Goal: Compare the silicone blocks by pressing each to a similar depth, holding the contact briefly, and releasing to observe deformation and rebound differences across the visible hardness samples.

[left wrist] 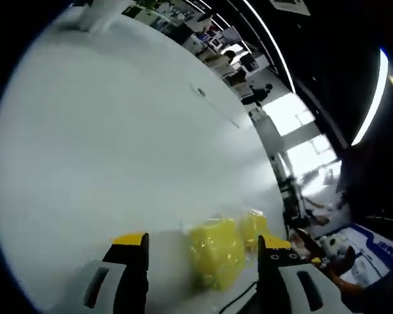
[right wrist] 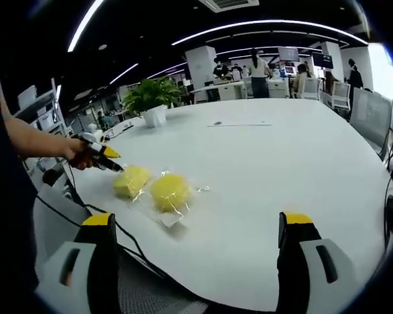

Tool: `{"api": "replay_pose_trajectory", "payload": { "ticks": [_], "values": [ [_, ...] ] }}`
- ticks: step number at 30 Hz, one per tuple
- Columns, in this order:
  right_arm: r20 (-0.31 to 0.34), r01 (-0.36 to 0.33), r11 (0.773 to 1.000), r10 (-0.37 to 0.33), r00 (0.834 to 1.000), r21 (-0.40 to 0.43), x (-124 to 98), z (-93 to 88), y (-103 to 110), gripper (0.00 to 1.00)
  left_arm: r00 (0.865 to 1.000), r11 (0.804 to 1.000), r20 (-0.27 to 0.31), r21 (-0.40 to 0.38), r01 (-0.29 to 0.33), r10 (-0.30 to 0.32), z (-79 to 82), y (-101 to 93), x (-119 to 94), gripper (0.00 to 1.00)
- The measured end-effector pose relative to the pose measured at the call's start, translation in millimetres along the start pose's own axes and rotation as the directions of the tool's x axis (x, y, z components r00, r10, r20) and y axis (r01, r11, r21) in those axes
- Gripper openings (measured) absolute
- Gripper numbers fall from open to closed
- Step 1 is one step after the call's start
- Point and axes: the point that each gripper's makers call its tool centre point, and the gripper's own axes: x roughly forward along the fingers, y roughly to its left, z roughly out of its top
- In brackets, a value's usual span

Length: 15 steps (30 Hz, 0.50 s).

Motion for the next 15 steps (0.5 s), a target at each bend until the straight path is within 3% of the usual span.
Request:
{"api": "replay_pose_trajectory", "payload": {
  "ticks": [7,15],
  "values": [
    [-0.001,-0.001,1.0,0.001,1.0,0.013,-1.7,-3.9,-0.6,0.96,0.999,0.999,-0.017,-0.029,0.031,-0.031,-7.6,2.7,5.1,0.35],
    [-0.003,-0.008,1.0,0.008,1.0,0.02,-1.6,-7.1,2.4,0.96,0.998,0.997,0.059,-0.067,0.032,-0.028,2.6,9.9,4.5,0.2]
  ]
}}
